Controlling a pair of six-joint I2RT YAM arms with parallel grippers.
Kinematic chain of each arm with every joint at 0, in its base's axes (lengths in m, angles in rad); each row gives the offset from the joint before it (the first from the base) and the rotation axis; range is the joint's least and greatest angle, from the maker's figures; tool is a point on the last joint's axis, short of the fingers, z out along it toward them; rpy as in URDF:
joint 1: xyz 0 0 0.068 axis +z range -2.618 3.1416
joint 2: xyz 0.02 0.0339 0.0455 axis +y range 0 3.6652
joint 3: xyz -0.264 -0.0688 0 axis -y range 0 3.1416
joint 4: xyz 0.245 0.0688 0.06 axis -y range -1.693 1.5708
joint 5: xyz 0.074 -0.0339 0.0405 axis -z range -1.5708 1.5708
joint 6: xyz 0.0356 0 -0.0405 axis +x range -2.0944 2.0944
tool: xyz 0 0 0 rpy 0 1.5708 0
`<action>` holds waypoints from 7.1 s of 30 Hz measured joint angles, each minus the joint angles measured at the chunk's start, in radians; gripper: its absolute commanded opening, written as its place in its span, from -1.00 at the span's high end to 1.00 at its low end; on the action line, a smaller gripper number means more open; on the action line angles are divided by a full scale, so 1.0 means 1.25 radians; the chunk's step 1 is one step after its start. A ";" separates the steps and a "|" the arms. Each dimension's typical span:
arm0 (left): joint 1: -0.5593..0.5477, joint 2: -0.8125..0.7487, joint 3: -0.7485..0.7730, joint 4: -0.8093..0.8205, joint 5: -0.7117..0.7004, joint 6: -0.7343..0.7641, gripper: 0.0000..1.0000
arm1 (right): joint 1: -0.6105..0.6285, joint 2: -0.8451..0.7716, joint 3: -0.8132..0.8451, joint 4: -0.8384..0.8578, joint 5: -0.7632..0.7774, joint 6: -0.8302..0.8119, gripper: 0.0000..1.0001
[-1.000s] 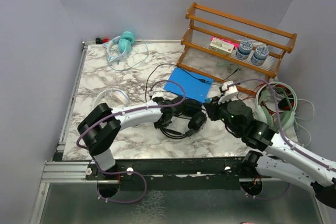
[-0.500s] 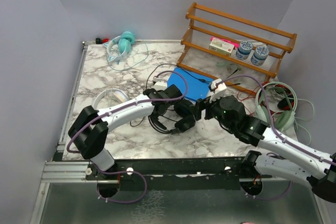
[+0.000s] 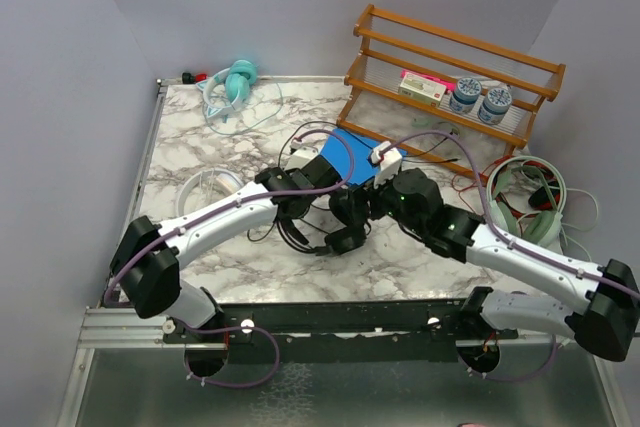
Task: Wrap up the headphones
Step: Pick up the headphones from the center of the board, then wrap the headphones cable around the headphones.
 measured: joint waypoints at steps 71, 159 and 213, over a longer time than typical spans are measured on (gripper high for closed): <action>0.013 -0.042 -0.080 0.114 0.121 -0.042 -0.33 | 0.000 0.196 -0.018 -0.042 0.021 0.037 0.34; 0.323 -0.154 0.435 -0.173 0.593 -0.062 1.00 | 0.006 0.313 -0.272 1.126 -0.295 0.016 0.44; 0.329 -0.209 0.307 0.004 0.330 -0.420 1.00 | 0.179 0.407 -0.116 0.883 -0.422 0.258 0.90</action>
